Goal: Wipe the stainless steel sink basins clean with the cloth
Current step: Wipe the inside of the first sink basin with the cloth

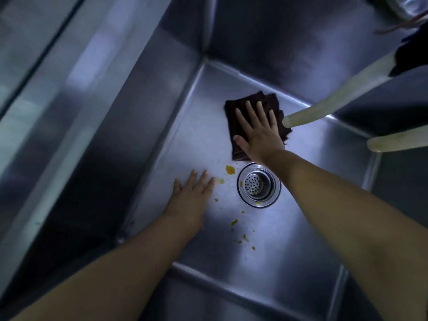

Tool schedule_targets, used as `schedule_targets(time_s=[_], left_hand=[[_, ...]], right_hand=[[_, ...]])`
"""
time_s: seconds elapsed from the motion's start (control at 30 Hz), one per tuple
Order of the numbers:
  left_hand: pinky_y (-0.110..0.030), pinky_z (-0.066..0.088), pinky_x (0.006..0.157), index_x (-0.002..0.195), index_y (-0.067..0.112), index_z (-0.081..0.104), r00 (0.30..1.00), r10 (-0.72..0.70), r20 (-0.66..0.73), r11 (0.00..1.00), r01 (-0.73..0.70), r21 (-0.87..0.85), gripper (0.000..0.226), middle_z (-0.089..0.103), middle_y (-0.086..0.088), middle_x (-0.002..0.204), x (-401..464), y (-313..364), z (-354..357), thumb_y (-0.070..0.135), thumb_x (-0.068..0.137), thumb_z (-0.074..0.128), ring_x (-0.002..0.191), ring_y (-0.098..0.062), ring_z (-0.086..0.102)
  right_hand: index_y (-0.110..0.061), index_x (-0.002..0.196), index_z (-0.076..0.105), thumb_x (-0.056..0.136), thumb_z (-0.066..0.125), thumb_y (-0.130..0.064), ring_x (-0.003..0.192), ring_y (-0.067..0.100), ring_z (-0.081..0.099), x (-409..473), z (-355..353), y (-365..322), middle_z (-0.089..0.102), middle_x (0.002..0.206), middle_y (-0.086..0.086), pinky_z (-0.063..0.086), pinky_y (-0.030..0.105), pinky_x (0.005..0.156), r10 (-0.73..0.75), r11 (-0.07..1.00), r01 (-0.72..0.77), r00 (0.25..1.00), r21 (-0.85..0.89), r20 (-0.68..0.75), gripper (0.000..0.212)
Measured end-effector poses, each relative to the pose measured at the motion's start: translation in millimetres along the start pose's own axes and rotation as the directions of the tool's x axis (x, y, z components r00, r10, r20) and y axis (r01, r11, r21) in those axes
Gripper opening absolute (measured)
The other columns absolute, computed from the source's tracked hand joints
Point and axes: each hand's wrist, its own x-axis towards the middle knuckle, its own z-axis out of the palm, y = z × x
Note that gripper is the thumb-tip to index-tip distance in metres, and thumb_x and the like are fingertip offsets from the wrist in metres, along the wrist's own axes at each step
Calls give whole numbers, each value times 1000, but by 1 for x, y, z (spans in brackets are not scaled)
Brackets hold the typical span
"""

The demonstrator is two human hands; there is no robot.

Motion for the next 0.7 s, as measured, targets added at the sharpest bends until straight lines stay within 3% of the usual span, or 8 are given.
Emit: schedule_targets(time_s=[0.13,0.27,0.37,0.43,0.5,0.63,0.7], left_hand=[[-52,3,115,150,14,-13,996,34,-77,992,-25,123,89,-21,-5,157,-29,-7,-16,38,93,51,146,-22,-9],[-45,8,116,151,14,-9,995,16,-100,992,-3,125,76,-12,-8,159,-58,-14,-24,20,96,43,147,-24,1],[-43,11,116,151,11,-7,999,-31,-30,995,34,98,73,-6,-10,159,-62,-15,-22,20,98,42,146,-26,6],[-42,10,117,150,9,-7,1000,-31,3,993,31,111,74,-6,-10,159,-57,-12,-21,23,98,43,146,-26,4],[-42,7,117,150,8,-8,999,18,28,989,-22,143,78,-9,-11,159,-47,-3,-20,28,97,45,146,-25,1],[-43,-3,118,150,11,-13,988,152,21,965,-153,215,79,-17,-10,157,-21,16,-17,38,98,41,146,-23,-11],[-44,-7,118,150,13,-13,987,157,35,957,-161,241,81,-19,-9,157,-11,20,-8,47,97,37,145,-23,-15]], right_hand=[[-27,152,-5,97,25,-54,146,28,-15,-17,1,-27,-11,160,5,-4,51,116,96,991,-98,995,93,24,68],[-22,151,-4,92,14,-57,145,34,-10,-65,12,-61,-4,159,12,-10,49,114,-49,994,45,998,98,33,70],[-15,150,18,88,27,-53,143,40,12,-106,23,-86,20,156,18,2,52,115,-96,979,89,995,184,34,73],[-13,150,19,87,35,-51,143,36,10,-122,28,-94,20,155,18,8,52,117,-118,971,112,993,210,16,76],[-12,151,10,86,44,-42,144,29,-3,-131,24,-90,10,158,15,2,46,117,-119,949,120,993,292,-20,79],[-2,149,15,83,51,-14,145,24,0,-142,13,-58,10,157,14,4,37,118,83,893,-26,991,448,-107,76],[-2,149,12,87,51,-7,146,22,-2,-147,16,-47,6,158,12,2,34,118,81,887,-23,991,461,-107,74]])
